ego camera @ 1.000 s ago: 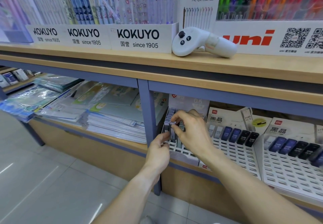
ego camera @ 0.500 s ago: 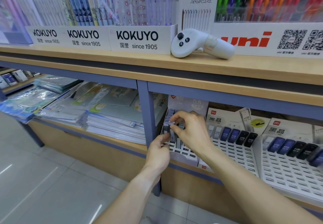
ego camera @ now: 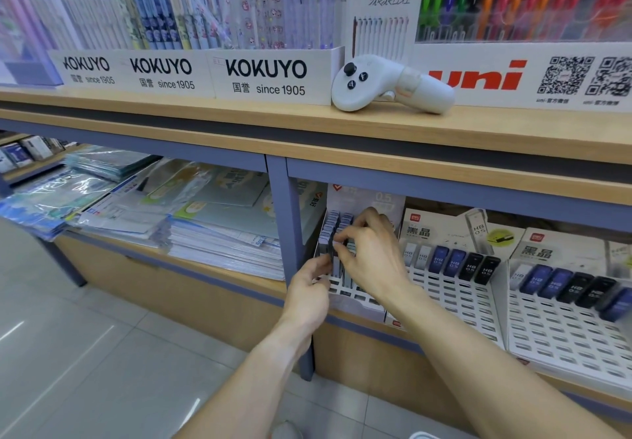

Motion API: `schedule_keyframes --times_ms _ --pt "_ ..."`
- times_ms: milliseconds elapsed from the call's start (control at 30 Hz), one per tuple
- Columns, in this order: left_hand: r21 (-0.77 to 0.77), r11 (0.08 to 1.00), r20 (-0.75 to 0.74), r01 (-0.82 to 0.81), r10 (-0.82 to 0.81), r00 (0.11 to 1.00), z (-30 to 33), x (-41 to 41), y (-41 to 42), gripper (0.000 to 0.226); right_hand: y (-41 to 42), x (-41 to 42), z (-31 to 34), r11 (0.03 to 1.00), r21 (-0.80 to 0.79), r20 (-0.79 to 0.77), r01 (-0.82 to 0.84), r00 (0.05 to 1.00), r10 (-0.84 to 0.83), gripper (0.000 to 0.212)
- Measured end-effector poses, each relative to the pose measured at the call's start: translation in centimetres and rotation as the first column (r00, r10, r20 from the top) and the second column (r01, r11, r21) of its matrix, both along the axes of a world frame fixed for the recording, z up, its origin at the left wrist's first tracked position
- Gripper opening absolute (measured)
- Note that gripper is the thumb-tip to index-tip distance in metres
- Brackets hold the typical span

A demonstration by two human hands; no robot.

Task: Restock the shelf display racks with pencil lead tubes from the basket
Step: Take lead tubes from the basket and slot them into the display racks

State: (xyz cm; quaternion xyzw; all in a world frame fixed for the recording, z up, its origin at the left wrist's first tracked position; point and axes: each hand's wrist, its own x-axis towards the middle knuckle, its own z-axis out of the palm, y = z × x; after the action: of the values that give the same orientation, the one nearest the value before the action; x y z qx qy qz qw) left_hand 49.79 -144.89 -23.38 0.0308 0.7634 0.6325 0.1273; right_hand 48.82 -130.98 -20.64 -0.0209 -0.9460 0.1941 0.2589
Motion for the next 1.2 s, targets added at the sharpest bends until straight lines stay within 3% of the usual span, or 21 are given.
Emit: schedule_keyframes --times_ms 100,233,333,467,600,733,800,933,1033,1200 --pt "0.009 1.000 -0.033 0.014 -0.014 0.999 0.3 0.3 -0.1 0.047 0.2 0.6 0.5 0.998 -0.048 0.051 -0.038 0.998 0.040 0.019" --pt "-0.044 0.999 -0.202 0.014 -0.023 0.979 1.3 1.6 -0.1 0.033 1.5 5.0 0.6 0.986 -0.156 -0.064 -0.063 0.997 0.053 0.022" --pt "-0.164 0.982 -0.324 0.098 -0.148 0.935 1.8 3.8 0.7 0.022 3.3 10.9 -1.2 0.970 -0.241 -0.040 -0.038 0.999 0.029 0.019" --pt "-0.325 0.901 -0.324 0.289 -0.393 0.861 0.2 8.5 3.3 0.015 5.9 19.7 -5.6 0.917 -0.395 0.104 0.058 0.994 -0.018 0.016" --pt "-0.551 0.665 -0.192 0.505 -0.690 0.698 -5.9 13.7 6.3 0.023 8.9 27.2 -12.5 0.834 -0.475 0.441 0.281 0.896 -0.051 0.018" --pt "-0.642 0.455 0.063 0.617 -0.771 0.634 -12.9 17.4 8.9 0.037 11.3 32.1 -19.2 0.790 -0.409 0.778 0.457 0.627 0.040 0.024" --pt "-0.652 0.403 0.184 0.642 -0.738 0.650 -16.0 19.0 9.9 0.043 12.1 33.4 -21.3 0.777 -0.396 0.831 0.490 0.552 0.076 0.026" --pt "-0.719 0.296 0.340 0.629 -0.640 0.689 -21.6 21.9 11.3 0.050 12.1 33.2 -24.2 0.720 -0.426 0.847 0.548 0.520 0.105 0.027" --pt "-0.763 0.247 0.398 0.598 -0.548 0.735 -24.6 22.8 12.0 0.068 10.9 31.9 -26.3 0.683 -0.462 0.847 0.566 0.510 0.150 0.034" --pt "-0.866 0.052 0.408 0.497 -0.500 0.764 -26.8 23.3 13.8 0.038 9.3 30.1 -28.9 0.744 -0.369 0.892 0.558 0.437 0.116 0.027"
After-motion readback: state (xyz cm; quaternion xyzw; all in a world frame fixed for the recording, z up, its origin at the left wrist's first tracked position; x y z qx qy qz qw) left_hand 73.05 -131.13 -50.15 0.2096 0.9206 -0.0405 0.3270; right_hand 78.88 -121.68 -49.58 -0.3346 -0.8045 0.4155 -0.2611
